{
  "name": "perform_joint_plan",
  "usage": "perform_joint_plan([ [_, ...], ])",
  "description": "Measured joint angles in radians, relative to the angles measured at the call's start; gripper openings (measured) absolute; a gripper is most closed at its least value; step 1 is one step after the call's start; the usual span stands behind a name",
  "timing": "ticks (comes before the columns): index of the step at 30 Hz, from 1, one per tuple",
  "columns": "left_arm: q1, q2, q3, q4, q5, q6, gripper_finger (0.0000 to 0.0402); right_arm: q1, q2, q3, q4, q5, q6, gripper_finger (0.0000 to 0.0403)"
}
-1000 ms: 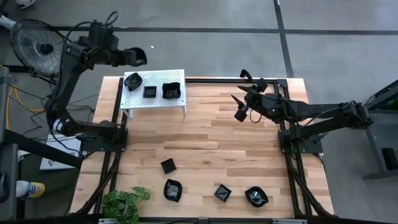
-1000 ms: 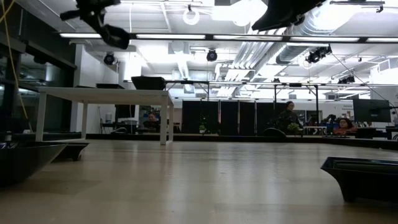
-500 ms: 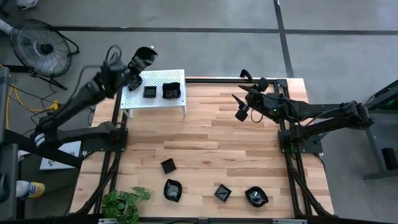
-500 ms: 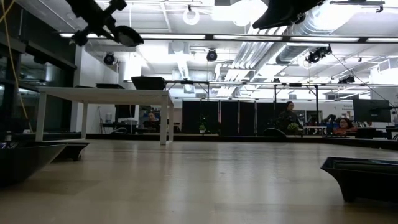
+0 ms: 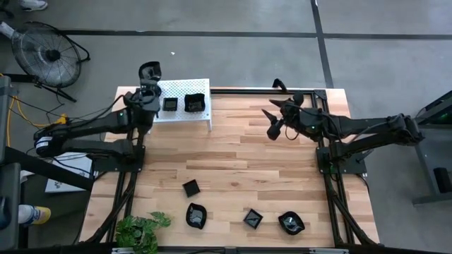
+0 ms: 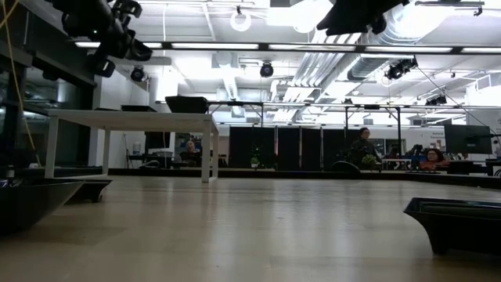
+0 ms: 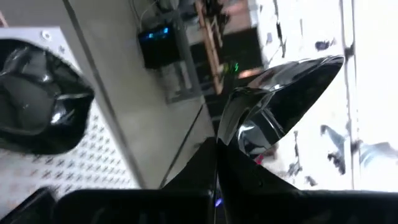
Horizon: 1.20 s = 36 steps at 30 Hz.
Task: Pick & Place Mini shaped plates
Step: Stack the black leaf shaped plate on top of the black leaf shaped plate on the shelf
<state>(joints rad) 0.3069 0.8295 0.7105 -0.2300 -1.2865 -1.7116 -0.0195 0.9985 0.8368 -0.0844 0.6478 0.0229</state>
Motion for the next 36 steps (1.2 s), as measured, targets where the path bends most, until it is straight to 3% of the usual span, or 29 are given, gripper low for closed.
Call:
perform_joint_plan([
  [4, -0.001, 0.000, 0.001, 0.079, -0.062, 0.000, 0.0000, 0.040, 0.000, 0.000, 0.000, 0.000, 0.080, 0.0211],
  [8, -0.002, -0.011, 0.001, 0.084, -0.058, 0.008, 0.0000, 0.097, -0.009, 0.000, 0.003, 0.002, 0.085, 0.0211],
  [14, -0.060, -0.010, 0.001, 0.112, -0.021, 0.274, 0.0000, 0.147, -0.021, 0.000, 0.123, 0.031, 0.111, 0.0211],
  [16, -0.073, -0.011, 0.002, 0.161, 0.049, 0.440, 0.0000, 0.153, -0.017, 0.000, 0.162, -0.006, 0.134, 0.0211],
  [20, -0.072, -0.009, 0.002, 0.299, 0.287, 0.851, 0.0000, 0.151, 0.014, 0.000, 0.236, -0.095, 0.147, 0.0211],
  [24, -0.072, -0.007, 0.003, 0.403, 0.511, 1.174, 0.0000, 0.146, 0.067, 0.008, 0.318, -0.142, 0.039, 0.0211],
  [29, -0.072, -0.006, 0.015, 0.401, 0.704, 1.317, 0.0000, 0.116, 0.198, 0.177, 0.215, -0.192, -0.125, 0.0211],
  [36, -0.087, -0.001, 0.052, 0.333, 0.731, 1.407, 0.0000, 0.025, 0.434, 0.573, -0.044, -0.191, -0.280, 0.0211],
])
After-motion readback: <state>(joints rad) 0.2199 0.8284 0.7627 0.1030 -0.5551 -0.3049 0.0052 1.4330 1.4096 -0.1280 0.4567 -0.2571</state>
